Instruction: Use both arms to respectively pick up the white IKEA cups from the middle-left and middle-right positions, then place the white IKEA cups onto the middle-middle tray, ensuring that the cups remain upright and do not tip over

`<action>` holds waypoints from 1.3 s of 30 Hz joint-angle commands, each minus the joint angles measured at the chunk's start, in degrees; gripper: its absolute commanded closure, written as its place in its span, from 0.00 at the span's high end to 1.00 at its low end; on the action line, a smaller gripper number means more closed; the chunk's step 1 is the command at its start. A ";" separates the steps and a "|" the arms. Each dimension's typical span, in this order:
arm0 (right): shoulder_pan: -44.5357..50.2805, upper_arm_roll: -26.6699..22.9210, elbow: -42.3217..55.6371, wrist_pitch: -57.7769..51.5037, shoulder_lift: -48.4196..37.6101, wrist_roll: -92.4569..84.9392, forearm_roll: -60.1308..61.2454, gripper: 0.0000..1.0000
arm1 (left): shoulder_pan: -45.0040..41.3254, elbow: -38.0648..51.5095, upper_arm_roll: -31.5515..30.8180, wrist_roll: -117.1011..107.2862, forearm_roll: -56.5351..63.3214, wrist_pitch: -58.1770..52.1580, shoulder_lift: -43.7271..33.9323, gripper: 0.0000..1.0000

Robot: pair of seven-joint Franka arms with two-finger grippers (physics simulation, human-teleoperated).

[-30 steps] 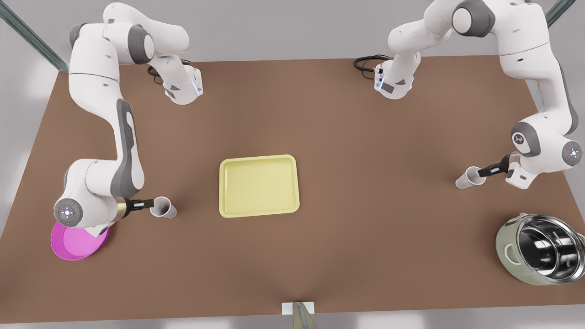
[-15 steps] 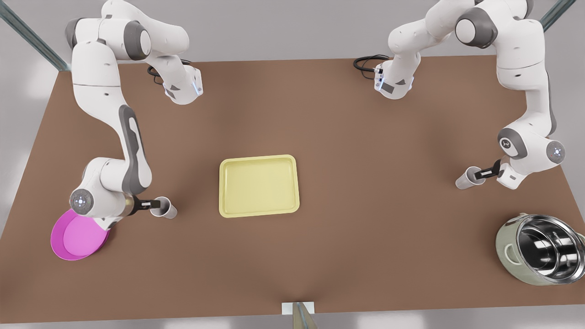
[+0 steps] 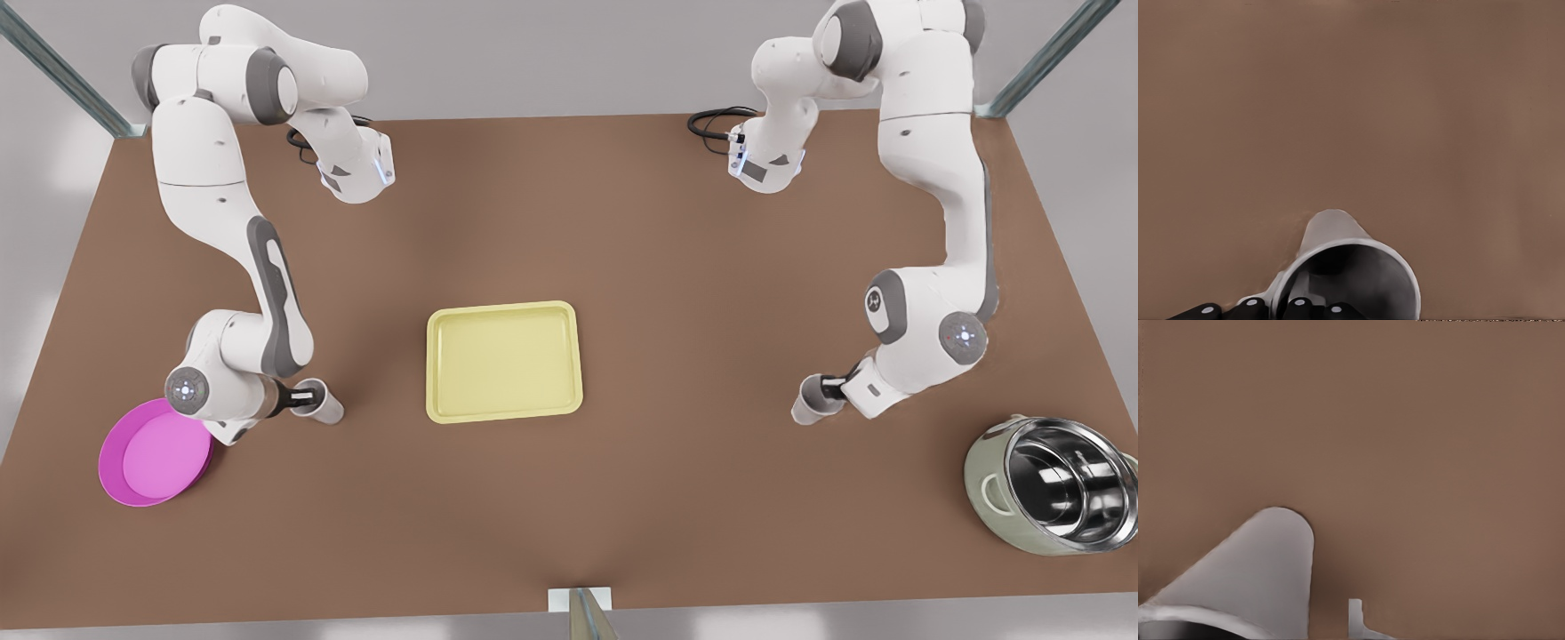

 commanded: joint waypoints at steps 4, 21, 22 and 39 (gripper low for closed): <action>1.55 0.32 0.80 0.10 -1.18 -1.19 -2.13 0.21 | -9.34 9.41 -11.39 -60.86 -0.27 -4.78 6.66 0.21; 15.17 16.32 -0.43 3.97 -3.90 -1.19 -1.33 0.21 | -26.48 21.54 -12.09 -81.61 1.40 9.90 21.34 0.21; 15.87 16.31 -1.83 5.81 -3.90 -1.19 -1.51 0.21 | -26.39 21.54 -12.09 -81.61 1.40 9.90 21.34 0.21; 15.52 16.32 -5.88 10.92 -3.81 -1.19 -1.95 1.00 | -26.04 20.84 -12.09 -81.87 1.31 9.90 21.43 1.00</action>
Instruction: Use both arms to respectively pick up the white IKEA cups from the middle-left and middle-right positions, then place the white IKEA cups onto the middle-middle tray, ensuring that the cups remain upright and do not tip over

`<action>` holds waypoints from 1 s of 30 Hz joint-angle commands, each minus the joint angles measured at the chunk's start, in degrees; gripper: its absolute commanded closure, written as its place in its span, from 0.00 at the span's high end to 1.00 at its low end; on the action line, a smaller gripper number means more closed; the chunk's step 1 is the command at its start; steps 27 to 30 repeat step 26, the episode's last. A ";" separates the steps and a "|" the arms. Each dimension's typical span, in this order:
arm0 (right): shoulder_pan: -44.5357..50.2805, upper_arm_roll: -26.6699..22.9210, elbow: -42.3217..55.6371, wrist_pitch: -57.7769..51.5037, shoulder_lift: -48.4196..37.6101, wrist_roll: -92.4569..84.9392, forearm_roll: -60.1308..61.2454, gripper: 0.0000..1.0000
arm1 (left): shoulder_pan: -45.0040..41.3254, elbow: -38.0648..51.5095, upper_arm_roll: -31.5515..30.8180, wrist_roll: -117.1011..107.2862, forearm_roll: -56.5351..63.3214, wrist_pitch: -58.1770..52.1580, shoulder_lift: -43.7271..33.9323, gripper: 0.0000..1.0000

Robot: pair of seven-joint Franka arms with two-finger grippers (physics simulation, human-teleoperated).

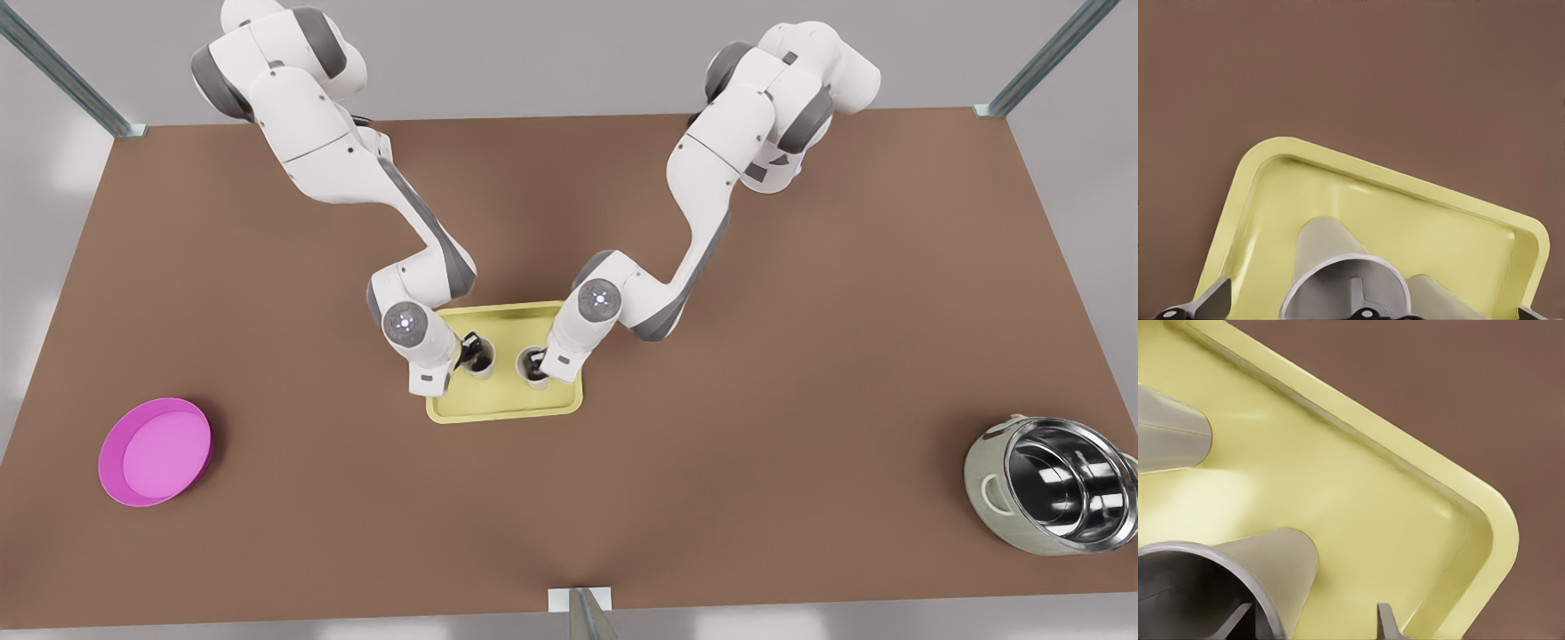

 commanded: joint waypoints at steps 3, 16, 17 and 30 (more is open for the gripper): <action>0.11 0.04 0.47 -4.26 -3.27 -3.23 2.93 1.00 | 0.42 -2.12 -0.01 -11.46 0.62 -1.27 -2.87 1.00; -10.78 -15.52 30.71 -50.93 -9.24 13.57 -9.99 1.00 | 30.57 -2.56 8.78 58.50 13.80 -50.49 -31.35 1.00; -12.37 -14.99 30.71 -51.90 -12.06 12.95 -9.64 1.00 | 29.60 -1.25 8.34 58.50 13.80 -52.94 -30.04 1.00; -17.30 -8.84 24.12 -55.32 -23.40 13.30 -8.58 1.00 | 32.24 1.92 8.70 58.85 9.59 -55.67 -30.21 1.00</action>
